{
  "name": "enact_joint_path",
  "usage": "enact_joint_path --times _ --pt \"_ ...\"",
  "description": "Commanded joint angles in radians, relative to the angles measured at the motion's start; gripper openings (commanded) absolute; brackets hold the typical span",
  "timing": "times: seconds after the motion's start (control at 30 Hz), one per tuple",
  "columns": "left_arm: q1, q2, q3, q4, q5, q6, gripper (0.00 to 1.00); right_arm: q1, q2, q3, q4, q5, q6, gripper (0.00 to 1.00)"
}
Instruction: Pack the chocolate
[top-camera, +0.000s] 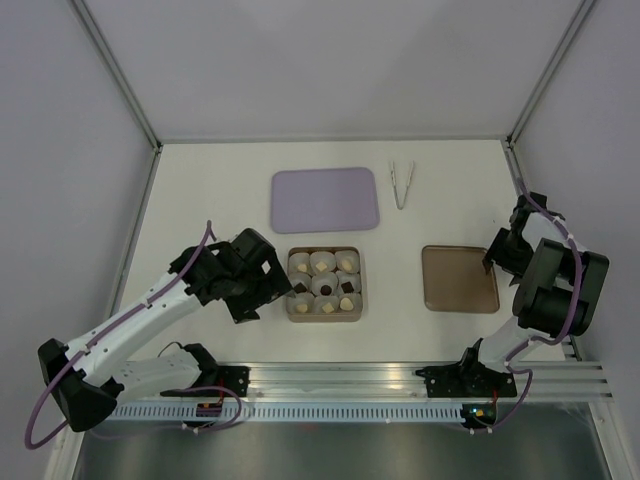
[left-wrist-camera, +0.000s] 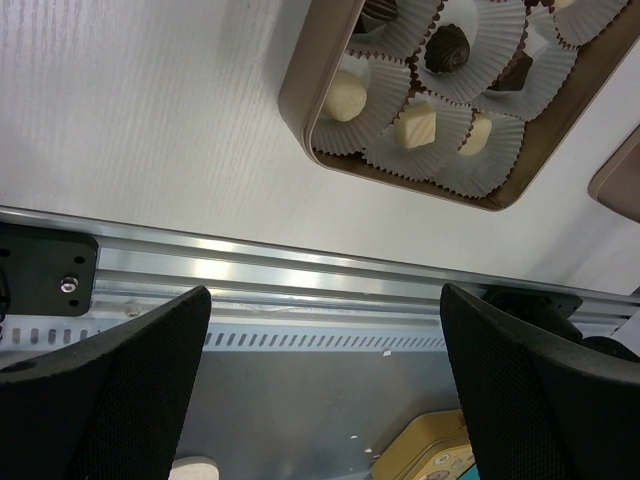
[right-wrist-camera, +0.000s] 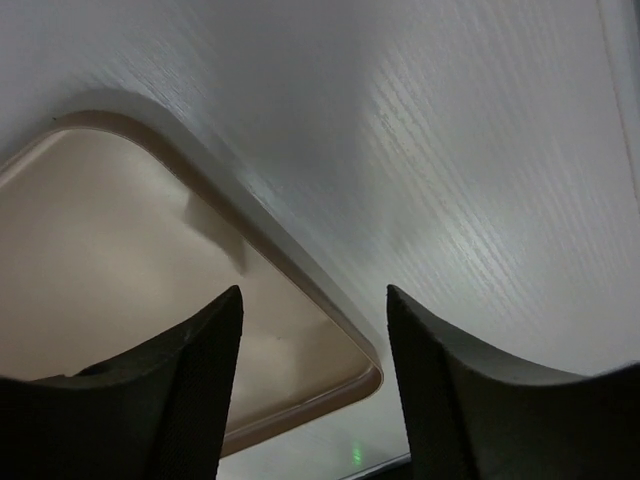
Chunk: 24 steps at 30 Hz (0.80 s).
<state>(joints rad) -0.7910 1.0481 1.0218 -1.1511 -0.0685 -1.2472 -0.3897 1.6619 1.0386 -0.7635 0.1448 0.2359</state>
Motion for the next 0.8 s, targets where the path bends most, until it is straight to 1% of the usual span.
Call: enact_joint_path --times 0.0,0.03,0.1,0.13,0.2,0.3,0.33,0.43,0.5,0.53,0.63,0.77 --pt "0.007 -0.002 0.031 0.03 0.012 0.04 1.0 -0.003 0.015 -0.054 0.059 -0.011 -0.004 0.63" --pt "0.007 -0.005 0.029 0.028 0.013 0.04 1.0 -0.003 0.015 -0.073 0.07 -0.017 -0.004 0.55" --pt "0.007 -0.014 0.027 0.03 0.016 0.04 1.0 -0.003 0.021 -0.09 0.098 -0.06 -0.004 0.48" --pt "0.007 -0.02 0.023 0.03 0.016 0.04 1.0 -0.003 0.024 -0.101 0.104 -0.076 -0.004 0.42" --pt "0.007 -0.026 0.017 0.028 0.015 0.034 1.0 -0.003 0.035 -0.107 0.116 -0.111 -0.009 0.4" --pt "0.007 -0.042 0.004 0.028 0.015 0.019 1.0 -0.003 0.056 -0.106 0.127 -0.142 -0.02 0.31" --pt "0.007 -0.045 0.001 0.028 0.016 0.015 1.0 -0.003 0.061 -0.103 0.127 -0.14 -0.026 0.22" --pt "0.007 -0.048 0.006 0.03 0.022 0.015 1.0 -0.003 0.058 -0.104 0.128 -0.203 -0.046 0.09" --pt "0.007 -0.043 0.023 0.034 0.022 0.052 1.0 -0.003 0.042 -0.103 0.124 -0.211 -0.053 0.02" --pt "0.007 -0.043 0.041 0.034 0.024 0.075 1.0 -0.003 0.033 -0.106 0.124 -0.22 -0.059 0.01" --pt "0.007 -0.033 0.076 0.039 0.035 0.127 1.0 -0.003 -0.019 -0.115 0.13 -0.261 -0.056 0.0" --pt "0.006 -0.011 0.1 0.059 0.064 0.157 1.0 -0.002 -0.108 -0.123 0.127 -0.313 -0.049 0.01"
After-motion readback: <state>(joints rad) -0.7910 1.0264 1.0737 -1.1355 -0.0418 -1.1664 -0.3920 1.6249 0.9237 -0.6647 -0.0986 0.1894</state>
